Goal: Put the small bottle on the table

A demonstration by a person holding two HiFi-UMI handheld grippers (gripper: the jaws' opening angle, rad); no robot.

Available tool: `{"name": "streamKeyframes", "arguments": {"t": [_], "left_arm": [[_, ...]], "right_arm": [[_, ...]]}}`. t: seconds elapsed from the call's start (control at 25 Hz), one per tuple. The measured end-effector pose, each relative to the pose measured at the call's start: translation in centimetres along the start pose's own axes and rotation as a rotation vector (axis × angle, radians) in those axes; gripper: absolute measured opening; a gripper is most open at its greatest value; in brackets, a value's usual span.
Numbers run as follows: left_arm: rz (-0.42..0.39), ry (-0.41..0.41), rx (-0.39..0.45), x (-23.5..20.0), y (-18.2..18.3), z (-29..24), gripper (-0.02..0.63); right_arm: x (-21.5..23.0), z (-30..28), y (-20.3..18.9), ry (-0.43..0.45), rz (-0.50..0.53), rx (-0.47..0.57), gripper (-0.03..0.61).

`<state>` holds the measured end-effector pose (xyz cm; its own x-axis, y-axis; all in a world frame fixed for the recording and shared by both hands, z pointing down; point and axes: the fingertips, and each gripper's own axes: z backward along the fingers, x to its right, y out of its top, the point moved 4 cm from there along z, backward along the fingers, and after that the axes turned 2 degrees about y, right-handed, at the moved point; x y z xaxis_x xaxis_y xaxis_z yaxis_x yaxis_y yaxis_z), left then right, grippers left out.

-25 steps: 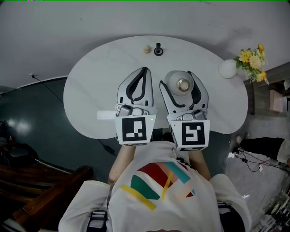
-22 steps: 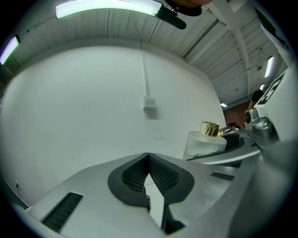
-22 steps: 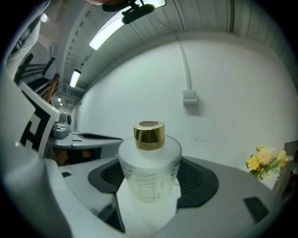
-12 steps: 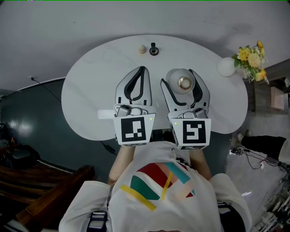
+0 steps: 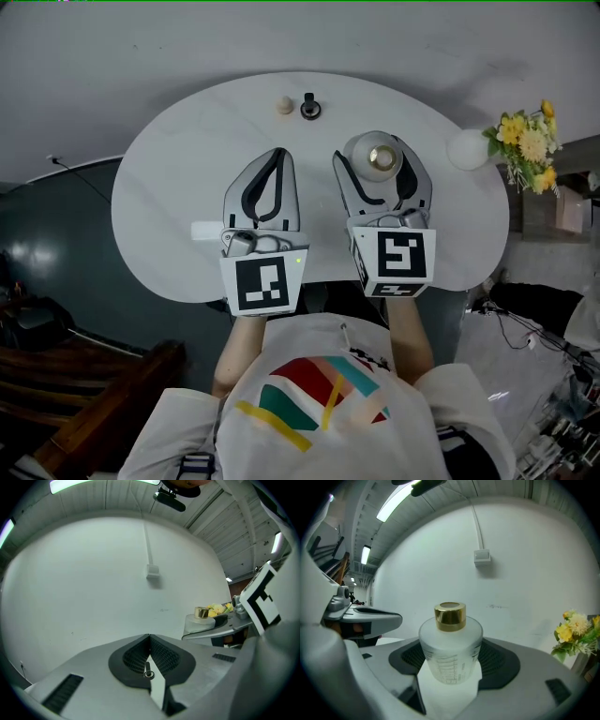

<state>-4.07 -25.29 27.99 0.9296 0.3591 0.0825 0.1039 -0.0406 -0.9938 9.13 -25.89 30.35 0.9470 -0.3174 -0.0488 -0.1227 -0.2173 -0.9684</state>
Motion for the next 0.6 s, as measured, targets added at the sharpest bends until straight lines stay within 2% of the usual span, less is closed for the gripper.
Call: {"name": "streamKeyframes", "arguments": {"t": [0.6], "left_arm": [[-0.008, -0.020, -0.097, 1.0, -4.4, -5.7, 0.017]], "right_arm": [[6.3, -10.5, -6.8, 0.002, -0.031, -0.208, 0.333]]}}
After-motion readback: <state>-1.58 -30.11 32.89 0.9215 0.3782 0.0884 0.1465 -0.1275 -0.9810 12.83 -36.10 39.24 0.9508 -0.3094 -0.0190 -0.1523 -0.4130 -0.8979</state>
